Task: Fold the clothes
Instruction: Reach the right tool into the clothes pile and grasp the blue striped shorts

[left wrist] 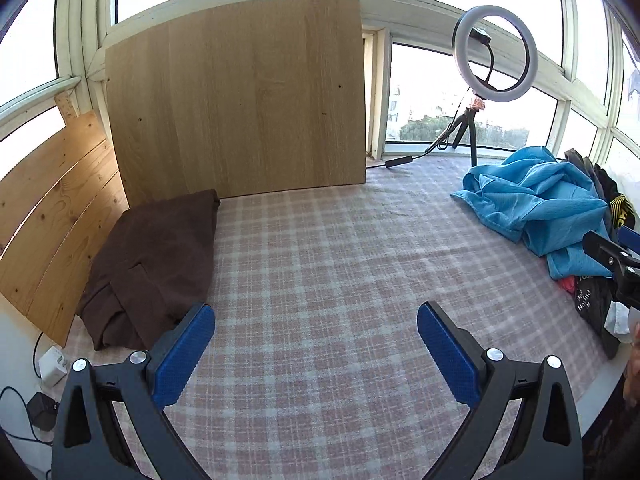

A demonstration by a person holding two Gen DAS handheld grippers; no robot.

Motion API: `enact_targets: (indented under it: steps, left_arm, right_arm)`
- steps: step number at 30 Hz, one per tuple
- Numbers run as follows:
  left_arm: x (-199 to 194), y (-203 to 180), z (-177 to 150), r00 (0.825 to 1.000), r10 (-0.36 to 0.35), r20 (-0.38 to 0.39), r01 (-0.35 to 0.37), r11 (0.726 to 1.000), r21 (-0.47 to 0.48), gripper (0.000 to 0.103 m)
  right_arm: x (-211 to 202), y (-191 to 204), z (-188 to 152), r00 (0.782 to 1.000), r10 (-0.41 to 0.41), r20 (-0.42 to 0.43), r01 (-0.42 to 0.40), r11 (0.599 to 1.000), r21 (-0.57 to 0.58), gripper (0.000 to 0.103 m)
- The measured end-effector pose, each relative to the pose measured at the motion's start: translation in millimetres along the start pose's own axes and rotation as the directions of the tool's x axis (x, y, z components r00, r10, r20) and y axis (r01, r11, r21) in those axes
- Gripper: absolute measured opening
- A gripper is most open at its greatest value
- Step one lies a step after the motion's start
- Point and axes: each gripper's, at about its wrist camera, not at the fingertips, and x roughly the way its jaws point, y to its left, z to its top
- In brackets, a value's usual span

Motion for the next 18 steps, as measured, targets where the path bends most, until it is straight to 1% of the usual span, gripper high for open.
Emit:
enact_targets:
  steps: [4, 9, 14, 18]
  left_arm:
    - [-16.5, -19.6, 12.9, 0.996, -0.083, 0.031, 0.083, 0.996, 0.029, 0.102]
    - [-28.8, -61.6, 22.5, 0.982, -0.176, 0.062, 0.170, 0.981, 0.090, 0.102]
    - [-31.1, -114.9, 28.3, 0.968, -0.244, 0.064, 0.230, 0.957, 0.176, 0.102]
    - [-30.3, -155.9, 33.6, 0.955, -0.291, 0.055, 0.273, 0.938, 0.213, 0.102]
  right_arm:
    - [-26.6, -19.2, 3.7, 0.999, -0.046, 0.018, 0.045, 0.999, 0.015, 0.103]
    - [-51.9, -57.2, 3.1, 0.992, -0.124, 0.037, 0.122, 0.991, 0.059, 0.103]
    - [-68.7, -112.1, -3.1, 0.976, -0.216, 0.040, 0.209, 0.969, 0.132, 0.103]
    - [-75.6, -164.2, -15.3, 0.959, -0.283, 0.022, 0.274, 0.943, 0.189, 0.103]
